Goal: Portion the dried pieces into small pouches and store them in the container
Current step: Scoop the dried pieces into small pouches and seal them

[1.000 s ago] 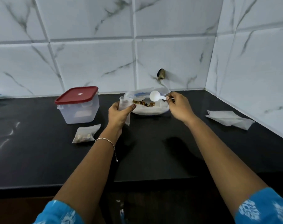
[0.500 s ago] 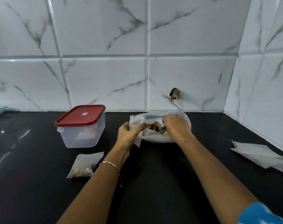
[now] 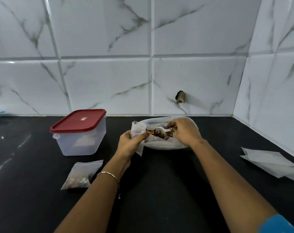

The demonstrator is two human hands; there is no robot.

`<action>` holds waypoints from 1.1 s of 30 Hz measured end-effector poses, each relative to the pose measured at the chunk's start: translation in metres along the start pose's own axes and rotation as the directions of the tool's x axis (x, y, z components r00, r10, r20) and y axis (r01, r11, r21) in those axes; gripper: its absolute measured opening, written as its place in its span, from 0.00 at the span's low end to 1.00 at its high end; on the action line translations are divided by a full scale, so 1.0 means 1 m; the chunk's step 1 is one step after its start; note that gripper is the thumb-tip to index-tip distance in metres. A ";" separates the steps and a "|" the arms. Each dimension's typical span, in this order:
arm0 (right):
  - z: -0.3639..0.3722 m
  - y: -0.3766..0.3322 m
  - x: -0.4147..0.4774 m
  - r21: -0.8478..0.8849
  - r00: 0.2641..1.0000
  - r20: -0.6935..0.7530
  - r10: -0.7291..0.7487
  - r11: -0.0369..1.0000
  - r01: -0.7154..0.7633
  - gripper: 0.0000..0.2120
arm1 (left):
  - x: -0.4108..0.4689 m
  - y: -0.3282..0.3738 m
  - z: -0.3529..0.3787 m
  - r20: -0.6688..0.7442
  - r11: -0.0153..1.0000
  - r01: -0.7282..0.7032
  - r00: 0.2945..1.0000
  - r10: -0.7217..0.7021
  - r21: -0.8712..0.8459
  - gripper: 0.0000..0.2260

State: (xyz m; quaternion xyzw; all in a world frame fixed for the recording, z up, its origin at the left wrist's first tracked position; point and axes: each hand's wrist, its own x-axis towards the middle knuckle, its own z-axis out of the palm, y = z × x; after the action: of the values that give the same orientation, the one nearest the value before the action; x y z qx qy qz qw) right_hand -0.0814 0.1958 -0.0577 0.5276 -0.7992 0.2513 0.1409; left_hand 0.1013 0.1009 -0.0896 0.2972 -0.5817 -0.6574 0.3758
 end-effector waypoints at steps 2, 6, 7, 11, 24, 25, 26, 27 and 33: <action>-0.001 0.000 -0.003 -0.134 0.997 -0.055 -0.046 0.990 0.038 0.13 | 0.000 0.001 0.000 -0.004 1.000 -0.004 1.000 0.004 0.000 0.21; 0.008 -0.007 -0.004 -0.289 0.998 -0.030 -0.059 0.956 0.047 0.12 | -0.001 0.003 0.000 0.004 1.000 -0.006 1.000 0.006 -0.003 0.20; 0.011 -0.008 -0.003 -0.274 0.999 0.000 -0.046 0.961 0.045 0.11 | -0.001 0.003 -0.001 0.009 1.000 -0.007 1.000 0.007 -0.004 0.19; 0.021 -0.013 0.000 -0.122 0.999 0.034 0.016 0.992 -0.012 0.15 | -0.001 0.001 -0.002 0.022 1.000 -0.023 1.000 0.023 0.012 0.17; 0.008 0.002 0.009 0.273 0.949 0.270 0.161 0.932 -0.236 0.13 | -0.001 0.000 -0.002 0.051 1.000 -0.016 0.999 0.015 0.011 0.21; 0.007 0.001 0.010 0.276 0.936 0.301 0.181 0.923 -0.267 0.13 | -0.001 0.000 -0.001 0.053 1.000 -0.020 0.998 0.020 0.009 0.19; 0.006 0.000 0.011 0.295 0.921 0.332 0.207 0.904 -0.309 0.14 | -0.002 0.000 -0.001 0.055 1.000 -0.026 0.998 0.025 0.005 0.16; 0.007 -0.001 0.012 0.329 0.903 0.360 0.233 0.874 -0.357 0.15 | -0.004 0.001 0.000 0.062 0.999 -0.033 0.998 0.033 0.001 0.14; 0.015 -0.009 0.011 0.489 0.833 0.436 0.342 0.687 -0.538 0.13 | -0.008 0.003 0.000 0.141 0.999 -0.046 0.989 0.046 -0.007 0.09</action>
State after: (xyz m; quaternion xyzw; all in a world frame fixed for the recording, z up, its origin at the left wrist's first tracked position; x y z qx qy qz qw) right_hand -0.0765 0.1766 -0.0623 0.3664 -0.7951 0.4285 -0.2236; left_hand 0.1060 0.1075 -0.0874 0.2359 -0.6120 -0.6691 0.3495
